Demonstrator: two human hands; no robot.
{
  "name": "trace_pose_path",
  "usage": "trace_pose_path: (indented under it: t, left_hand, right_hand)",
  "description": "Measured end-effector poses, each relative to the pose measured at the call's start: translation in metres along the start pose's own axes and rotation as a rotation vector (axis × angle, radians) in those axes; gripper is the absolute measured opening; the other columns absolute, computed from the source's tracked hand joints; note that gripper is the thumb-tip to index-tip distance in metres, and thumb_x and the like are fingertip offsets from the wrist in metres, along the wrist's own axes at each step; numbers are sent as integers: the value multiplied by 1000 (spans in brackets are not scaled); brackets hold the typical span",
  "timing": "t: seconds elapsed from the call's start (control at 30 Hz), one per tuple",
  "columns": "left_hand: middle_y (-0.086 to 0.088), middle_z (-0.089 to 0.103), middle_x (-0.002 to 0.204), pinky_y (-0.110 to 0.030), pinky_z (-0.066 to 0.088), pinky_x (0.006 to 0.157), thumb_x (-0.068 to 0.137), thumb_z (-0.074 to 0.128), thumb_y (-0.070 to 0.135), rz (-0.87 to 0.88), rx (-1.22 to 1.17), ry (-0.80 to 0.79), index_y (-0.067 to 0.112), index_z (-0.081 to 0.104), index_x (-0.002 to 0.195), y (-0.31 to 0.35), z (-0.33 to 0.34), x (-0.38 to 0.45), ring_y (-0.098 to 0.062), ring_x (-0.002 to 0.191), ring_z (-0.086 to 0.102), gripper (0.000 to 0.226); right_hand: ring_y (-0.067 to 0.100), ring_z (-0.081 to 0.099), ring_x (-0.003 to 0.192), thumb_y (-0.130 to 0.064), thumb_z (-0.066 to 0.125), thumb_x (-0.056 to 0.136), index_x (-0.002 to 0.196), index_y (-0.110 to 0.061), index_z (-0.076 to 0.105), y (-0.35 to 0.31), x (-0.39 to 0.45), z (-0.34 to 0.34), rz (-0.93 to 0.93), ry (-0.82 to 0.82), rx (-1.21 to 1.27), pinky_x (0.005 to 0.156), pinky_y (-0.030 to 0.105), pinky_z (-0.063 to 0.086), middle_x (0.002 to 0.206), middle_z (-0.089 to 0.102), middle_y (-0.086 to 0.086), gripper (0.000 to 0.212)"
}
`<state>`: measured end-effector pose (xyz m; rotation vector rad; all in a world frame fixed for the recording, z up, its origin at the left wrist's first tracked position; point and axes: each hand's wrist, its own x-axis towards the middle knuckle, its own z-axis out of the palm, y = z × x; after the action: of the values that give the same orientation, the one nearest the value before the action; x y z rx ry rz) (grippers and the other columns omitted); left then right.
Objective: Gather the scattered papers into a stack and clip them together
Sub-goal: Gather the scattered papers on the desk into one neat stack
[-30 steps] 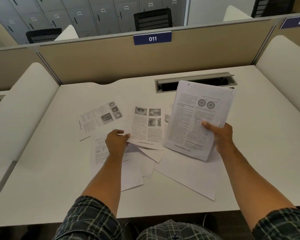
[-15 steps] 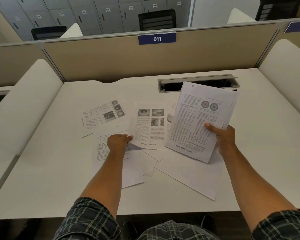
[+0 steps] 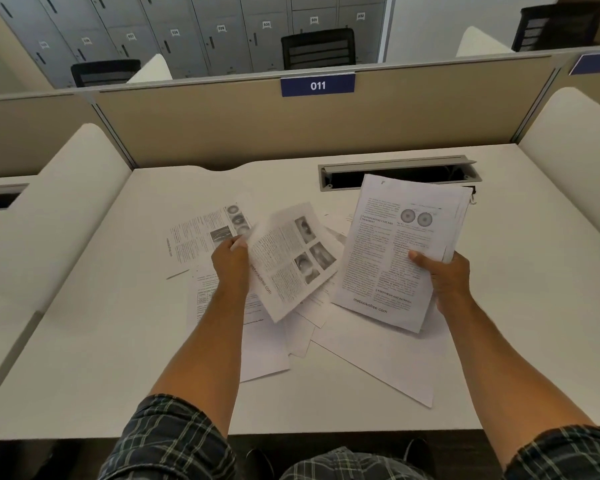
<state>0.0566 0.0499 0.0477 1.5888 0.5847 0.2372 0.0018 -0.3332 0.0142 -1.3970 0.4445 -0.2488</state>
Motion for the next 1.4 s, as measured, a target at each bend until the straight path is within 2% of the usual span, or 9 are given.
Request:
trace_pose_path:
  t: [0.2,0.37,0.53,0.73,0.9,1.0,1.13,1.27,1.4]
  left_hand:
    - [1,71,81,-33,50,68,92,55,4,-131,20,-378,18,74,85,22,-7,16,-20,74,64,24]
    - [5,67,70,-26,42,60,88,58,1,-99,75,-631,23,74,72,36,-11,18,-16,68,57,32]
    - [3,73,77,-22,53,62,77,63,13,-143,205,-999,22,78,74,46,-10,14,-11,70,68,18]
    - [2,81,92,-22,59,76,85,78,17,-125,171,-1314,18,84,88,52,-6,16,-11,86,77,7]
    - [2,79,87,-21,57,76,75,90,28,65,253,-1058,21,85,83,69,8,15,-14,84,72,11]
    - [2,78,82,-24,56,76,85,84,30,180,289,-866,24,84,79,79,19,10,-10,79,70,8]
    - [3,77,82,-32,53,79,87,83,34,260,302,-677,23,83,79,85,32,1,-15,82,67,13]
    - [3,76,83,-29,52,72,85,84,41,327,341,-557,20,80,82,80,42,-6,-14,78,68,21]
    - [-1,72,91,-32,54,70,83,84,50,420,494,-455,16,76,84,74,53,-9,-15,79,68,35]
  right_hand:
    - [17,81,88,-4,86,83,115,-19,76,4,4,-4,-33,35,-80,76,41,67,99,81,-8,37]
    - [30,77,98,-13,84,88,127,-11,72,1,8,-7,-66,85,-235,86,48,64,113,78,7,41]
    - [30,74,105,-20,78,93,129,-12,71,-14,12,3,-156,249,-282,91,46,62,120,75,6,37]
    - [19,71,95,-27,72,98,128,-14,73,-39,13,24,-311,277,-342,74,19,56,113,76,1,33]
    - [3,76,79,-26,83,90,114,-20,79,-50,13,38,-276,20,-224,65,18,61,93,79,-16,25]
    - [11,80,81,-22,90,79,95,-26,81,-48,10,43,-177,-179,-105,66,25,63,91,83,-10,19]
    - [23,81,90,-35,94,65,106,-18,80,-34,1,47,-54,-384,-177,71,34,65,102,83,3,47]
    - [30,80,94,-30,94,72,110,-19,80,-20,-11,51,50,-488,-173,76,44,66,107,82,6,42]
    - [31,79,97,-30,92,75,114,-23,80,-14,-22,55,119,-535,-136,72,37,66,111,81,7,41]
